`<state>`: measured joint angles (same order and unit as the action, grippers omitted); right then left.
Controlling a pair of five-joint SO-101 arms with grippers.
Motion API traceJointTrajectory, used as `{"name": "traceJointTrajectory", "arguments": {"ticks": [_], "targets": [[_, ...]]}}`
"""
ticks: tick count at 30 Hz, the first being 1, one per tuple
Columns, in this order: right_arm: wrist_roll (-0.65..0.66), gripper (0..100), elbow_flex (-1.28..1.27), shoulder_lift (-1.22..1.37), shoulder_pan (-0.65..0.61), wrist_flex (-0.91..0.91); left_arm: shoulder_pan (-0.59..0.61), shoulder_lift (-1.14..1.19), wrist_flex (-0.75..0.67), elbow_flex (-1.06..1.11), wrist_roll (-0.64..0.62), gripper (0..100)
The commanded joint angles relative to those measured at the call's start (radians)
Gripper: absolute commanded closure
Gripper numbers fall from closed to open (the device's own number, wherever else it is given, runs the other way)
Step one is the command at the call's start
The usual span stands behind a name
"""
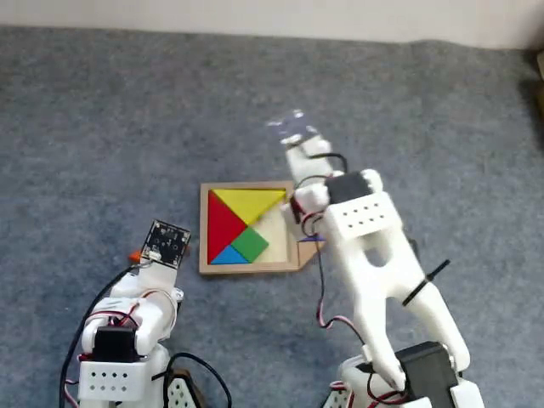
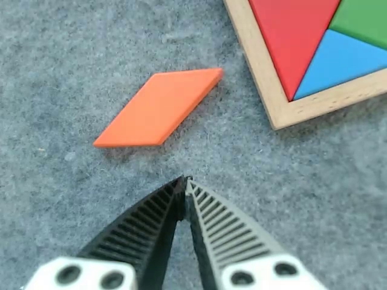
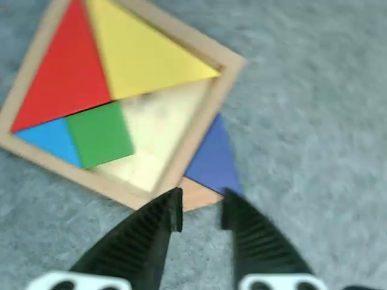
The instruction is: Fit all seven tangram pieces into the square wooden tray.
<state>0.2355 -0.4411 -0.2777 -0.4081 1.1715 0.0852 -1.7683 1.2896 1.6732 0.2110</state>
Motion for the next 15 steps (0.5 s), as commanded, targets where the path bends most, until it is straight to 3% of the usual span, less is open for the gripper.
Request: {"name": "traceJointTrajectory", "arguments": {"ticks": [1,7,15], "targets": [[-0.026,81.4,-0.002,-0.001,0.033,-0.042,-0.015,-0.048,0.003,0.024,-0.008,97],[-0.041,81.0,-0.036,0.163,0.033,-0.154,-0.015,-0.048,0.003,0.024,-0.008,97],[-0.038,81.0,0.036,0.320,0.005,-0.156,-0.015,-0.048,0.003,0.024,-0.008,97]]}}
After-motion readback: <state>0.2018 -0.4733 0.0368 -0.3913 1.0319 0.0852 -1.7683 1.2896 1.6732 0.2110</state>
